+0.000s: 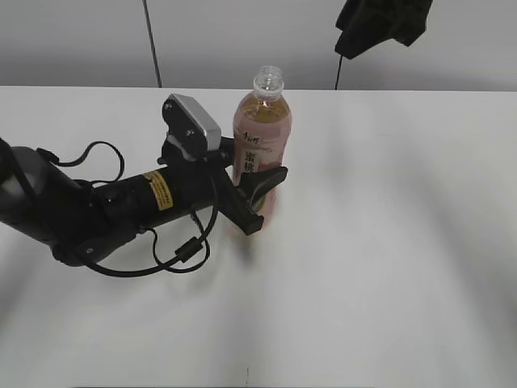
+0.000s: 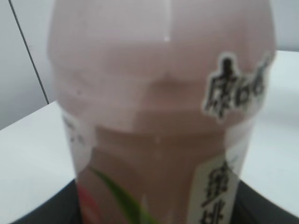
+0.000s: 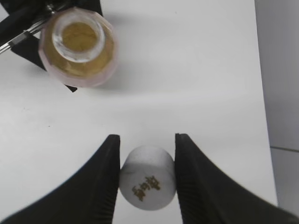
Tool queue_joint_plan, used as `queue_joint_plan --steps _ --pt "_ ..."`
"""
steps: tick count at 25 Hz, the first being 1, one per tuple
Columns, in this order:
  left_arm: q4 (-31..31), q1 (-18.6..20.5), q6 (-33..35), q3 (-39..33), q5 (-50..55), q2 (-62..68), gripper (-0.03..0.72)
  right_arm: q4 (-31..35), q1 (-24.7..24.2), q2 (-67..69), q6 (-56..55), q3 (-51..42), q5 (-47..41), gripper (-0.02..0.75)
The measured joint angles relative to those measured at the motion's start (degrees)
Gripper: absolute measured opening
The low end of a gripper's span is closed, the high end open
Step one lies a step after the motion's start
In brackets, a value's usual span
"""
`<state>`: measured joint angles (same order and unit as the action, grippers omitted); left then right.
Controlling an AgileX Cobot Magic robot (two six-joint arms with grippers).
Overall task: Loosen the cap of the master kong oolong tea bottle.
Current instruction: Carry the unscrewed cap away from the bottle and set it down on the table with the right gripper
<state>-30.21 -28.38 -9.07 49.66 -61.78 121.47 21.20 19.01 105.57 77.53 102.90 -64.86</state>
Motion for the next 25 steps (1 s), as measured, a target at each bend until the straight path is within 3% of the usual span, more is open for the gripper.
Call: queue_joint_plan --steps 6,12,25 --pt "1.7 0.1 0.0 0.0 -3.4 4.4 0.381 -3.5 -1.9 7.3 -20.6 0.0 2.0 0.272" --pt "1.7 0.1 0.0 0.0 -3.4 4.4 0.381 -9.6 -2.0 14.4 -40.1 0.0 -1.5 0.272" --pt "1.8 0.1 0.0 -2.3 -5.7 4.4 0.381 -13.1 -2.1 27.8 -48.6 0.0 0.0 0.272"
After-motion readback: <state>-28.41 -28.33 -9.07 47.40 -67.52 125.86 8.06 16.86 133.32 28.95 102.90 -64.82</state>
